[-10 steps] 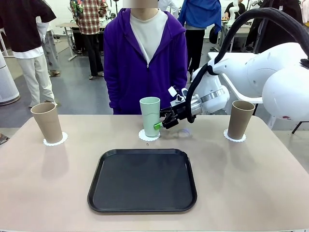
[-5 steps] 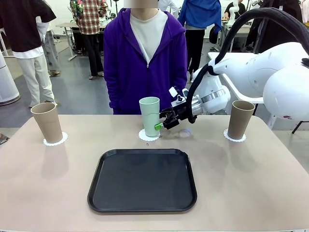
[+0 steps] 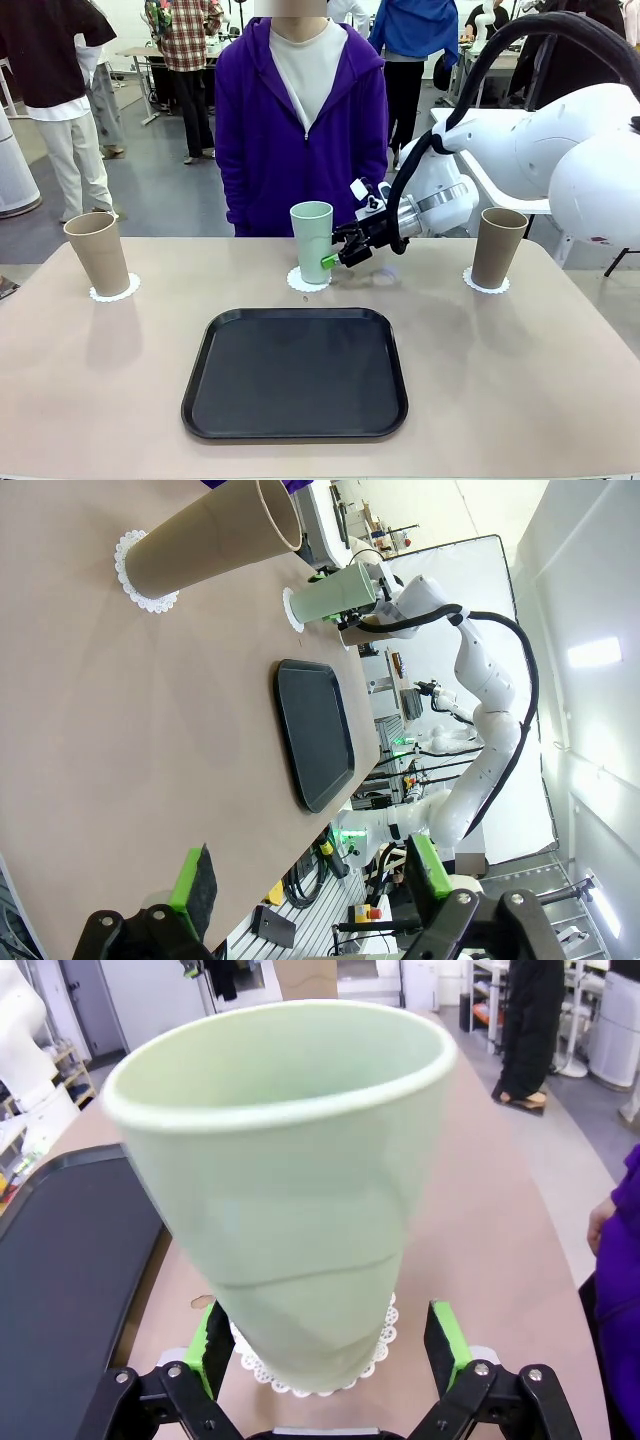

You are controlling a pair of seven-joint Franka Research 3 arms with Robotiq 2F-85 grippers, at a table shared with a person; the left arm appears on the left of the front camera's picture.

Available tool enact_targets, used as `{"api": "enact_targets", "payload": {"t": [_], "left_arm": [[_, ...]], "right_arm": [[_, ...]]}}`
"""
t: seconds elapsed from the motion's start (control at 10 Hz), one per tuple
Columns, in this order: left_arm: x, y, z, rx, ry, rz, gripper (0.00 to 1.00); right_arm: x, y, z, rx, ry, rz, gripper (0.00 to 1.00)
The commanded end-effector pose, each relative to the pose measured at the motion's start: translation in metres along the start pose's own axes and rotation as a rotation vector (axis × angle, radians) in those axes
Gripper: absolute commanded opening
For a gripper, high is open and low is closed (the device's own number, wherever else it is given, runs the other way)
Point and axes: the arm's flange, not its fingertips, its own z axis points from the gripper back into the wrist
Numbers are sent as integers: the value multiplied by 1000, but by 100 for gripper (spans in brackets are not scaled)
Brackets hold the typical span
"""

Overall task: Place coasters on the table and set cups on them.
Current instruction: Take one Reusable plastic cup from the Flat Tray and place it on a coaster set by the human.

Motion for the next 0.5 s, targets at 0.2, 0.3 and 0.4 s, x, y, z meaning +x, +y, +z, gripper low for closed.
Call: {"api": "enact_targets", "payload": {"t": [0.2, 0.3, 0.4], "left_arm": [[-1, -1, 2, 0, -9, -3, 100], [-1, -1, 2, 0, -9, -3, 100], [-1, -1, 2, 0, -9, -3, 100]], "right_arm": [[3, 21, 12, -20, 77, -60, 100], [5, 24, 15, -22, 87, -64, 100], [8, 28, 20, -36, 109, -60, 100]]}}
